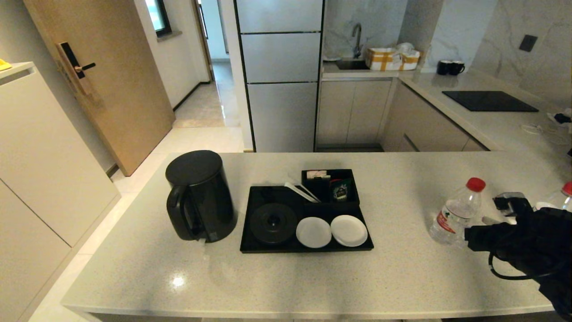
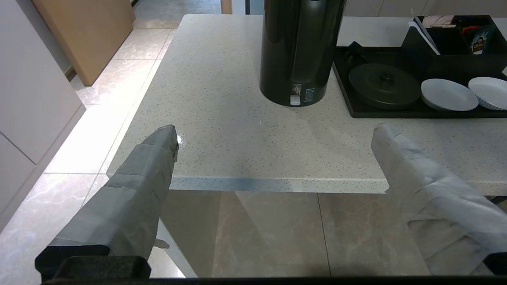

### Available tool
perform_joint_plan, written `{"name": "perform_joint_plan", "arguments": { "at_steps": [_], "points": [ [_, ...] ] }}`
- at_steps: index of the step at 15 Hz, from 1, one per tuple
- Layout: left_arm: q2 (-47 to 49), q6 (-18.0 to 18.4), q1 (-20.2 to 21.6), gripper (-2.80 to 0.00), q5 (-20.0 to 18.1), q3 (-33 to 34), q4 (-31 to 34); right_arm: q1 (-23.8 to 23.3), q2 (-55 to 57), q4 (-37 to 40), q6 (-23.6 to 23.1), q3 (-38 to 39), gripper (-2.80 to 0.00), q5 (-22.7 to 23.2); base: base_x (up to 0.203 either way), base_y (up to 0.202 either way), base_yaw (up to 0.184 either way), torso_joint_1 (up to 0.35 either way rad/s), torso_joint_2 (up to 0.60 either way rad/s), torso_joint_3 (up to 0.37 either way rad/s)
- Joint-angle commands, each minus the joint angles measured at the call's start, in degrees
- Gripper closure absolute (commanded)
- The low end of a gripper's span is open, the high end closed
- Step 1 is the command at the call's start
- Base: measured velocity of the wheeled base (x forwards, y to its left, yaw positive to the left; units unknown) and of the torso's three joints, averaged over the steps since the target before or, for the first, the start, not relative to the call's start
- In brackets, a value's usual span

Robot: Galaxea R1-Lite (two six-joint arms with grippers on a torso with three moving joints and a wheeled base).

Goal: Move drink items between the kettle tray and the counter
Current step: Return the bottled water to its original position

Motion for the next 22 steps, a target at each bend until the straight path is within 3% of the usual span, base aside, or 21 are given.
{"name": "perform_joint_plan", "arguments": {
  "at_steps": [1, 6, 9, 13, 14, 15, 22],
  "points": [
    [-0.02, -0.02, 0.02, -2.80, 0.01, 0.00, -0.02, 0.36, 3.52, -0.48, -0.05, -3.48, -2.80, 0.22, 0.000, 0.000, 0.000, 0.000, 0.00, 0.000],
    [-0.02, -0.02, 0.02, -2.80, 0.01, 0.00, -0.02, 2.22, 7.17, -0.48, -0.12, -11.30, -2.80, -0.25, 0.000, 0.000, 0.000, 0.000, 0.00, 0.000],
    [-0.02, -0.02, 0.02, -2.80, 0.01, 0.00, 0.07, 2.38, 8.32, 3.38, -0.13, -16.27, -2.80, -0.41, 0.000, 0.000, 0.000, 0.000, 0.00, 0.000],
    [-0.02, -0.02, 0.02, -2.80, 0.01, 0.00, 0.07, 2.38, 8.98, 4.28, -0.13, -16.82, -2.80, -1.93, 0.000, 0.000, 0.000, 0.000, 0.00, 0.000],
    [-0.02, -0.02, 0.02, -2.80, 0.01, 0.00, 0.07, 2.38, 9.03, 4.22, -0.06, -16.82, -2.00, -2.28, 0.000, 0.000, 0.000, 0.000, 0.00, 0.000],
    [-0.02, -0.02, 0.02, -2.80, 0.01, 0.00, 0.07, 2.38, 8.86, 4.10, -0.10, -16.88, 0.00, -3.21, 0.000, 0.000, 0.000, 0.000, 0.00, 0.000],
    [-0.02, -0.02, 0.02, -2.80, 0.01, 0.00, 0.07, 2.38, 7.10, 4.54, 0.09, -16.16, 0.00, -3.24, 0.000, 0.000, 0.000, 0.000, 0.00, 0.000]
  ]
}}
